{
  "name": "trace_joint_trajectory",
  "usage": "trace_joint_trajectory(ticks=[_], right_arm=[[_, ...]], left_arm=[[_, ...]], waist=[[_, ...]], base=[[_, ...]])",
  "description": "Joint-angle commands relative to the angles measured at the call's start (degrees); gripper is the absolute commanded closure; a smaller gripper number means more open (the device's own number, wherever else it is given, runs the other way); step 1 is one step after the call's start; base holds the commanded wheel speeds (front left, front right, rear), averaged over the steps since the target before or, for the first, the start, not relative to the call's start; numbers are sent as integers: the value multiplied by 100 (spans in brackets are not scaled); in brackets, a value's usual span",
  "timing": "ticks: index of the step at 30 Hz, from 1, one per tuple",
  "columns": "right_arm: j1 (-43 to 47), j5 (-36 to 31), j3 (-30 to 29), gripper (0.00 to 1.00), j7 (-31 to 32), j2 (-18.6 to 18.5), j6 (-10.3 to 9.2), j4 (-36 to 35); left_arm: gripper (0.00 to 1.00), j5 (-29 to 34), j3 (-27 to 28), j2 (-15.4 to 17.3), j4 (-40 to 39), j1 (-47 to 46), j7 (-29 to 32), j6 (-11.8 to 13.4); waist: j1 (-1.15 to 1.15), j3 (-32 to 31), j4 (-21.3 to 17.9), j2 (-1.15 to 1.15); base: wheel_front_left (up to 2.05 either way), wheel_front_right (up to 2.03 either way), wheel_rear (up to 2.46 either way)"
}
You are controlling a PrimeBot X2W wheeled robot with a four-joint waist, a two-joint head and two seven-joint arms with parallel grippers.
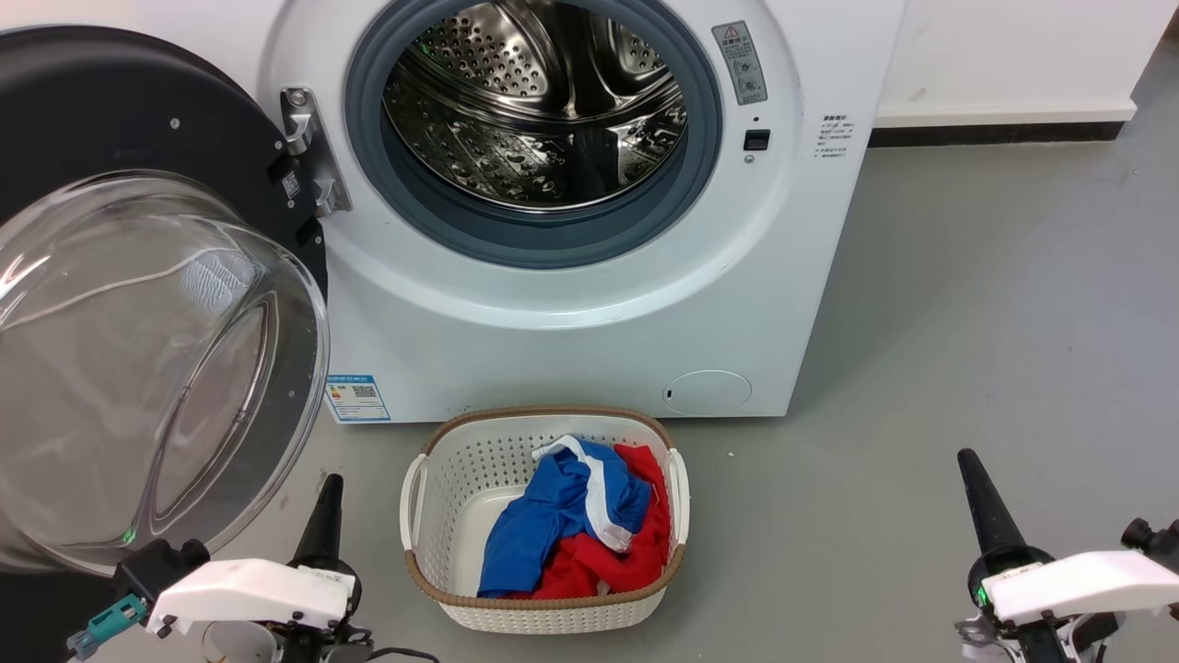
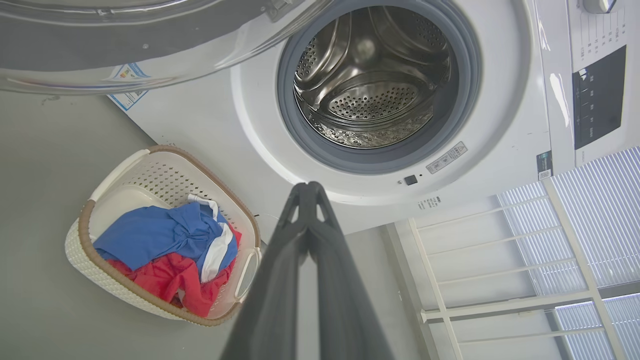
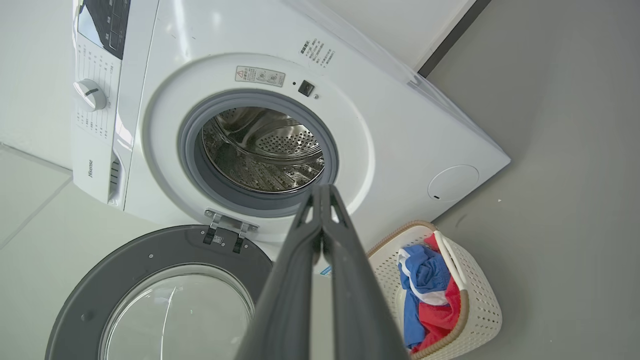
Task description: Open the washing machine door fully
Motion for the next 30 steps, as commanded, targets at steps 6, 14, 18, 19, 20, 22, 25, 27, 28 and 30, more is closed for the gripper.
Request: trace_joint_trajectory(ticks=[6, 14, 18, 19, 20, 22, 25, 27, 28, 30], right_arm=[[-187, 461, -36, 100, 52, 5, 1, 5], [-236, 931, -65, 100, 116, 6, 1, 48], [-255, 1157, -80, 100, 140, 6, 1, 67], [-260, 1209, -84, 100, 150, 6, 1, 71], [-268, 1262, -87, 100, 156, 6, 1, 77], [-286, 1373, -93, 100, 174, 6, 1, 85], [-307, 1530, -103, 100, 200, 7, 0, 100], [-323, 1631, -107, 100, 200, 7, 0, 108], [-331, 1683, -111, 100, 208, 7, 0, 112], [-336, 1735, -114, 100, 217, 7, 0, 116]], left_arm=[[100, -359, 141, -54, -38, -161, 119, -116], [100, -727, 259, -135, -31, -188, 233, -211], [100, -900, 315, -170, -28, -197, 291, -257], [100, -943, 327, -178, -26, -196, 298, -265], [100, -985, 339, -185, -26, -193, 310, -276], [100, -1072, 364, -198, -24, -192, 340, -301], [100, -1194, 408, -219, -21, -204, 380, -332], [100, -1271, 435, -237, -19, -209, 402, -358], [100, -1312, 449, -246, -18, -211, 411, -364], [100, -1352, 461, -254, -17, -213, 426, -373]], waist=[[0, 10, 14, 0], [0, 24, 31, 0], [0, 31, 40, 0], [0, 33, 42, 0], [0, 34, 44, 0], [0, 38, 49, 0], [0, 43, 55, 0], [0, 46, 60, 0], [0, 48, 62, 0], [0, 50, 64, 0]], base=[[0, 0, 0], [0, 0, 0], [0, 0, 0], [0, 0, 0], [0, 0, 0], [0, 0, 0], [0, 0, 0], [0, 0, 0], [0, 0, 0], [0, 0, 0]])
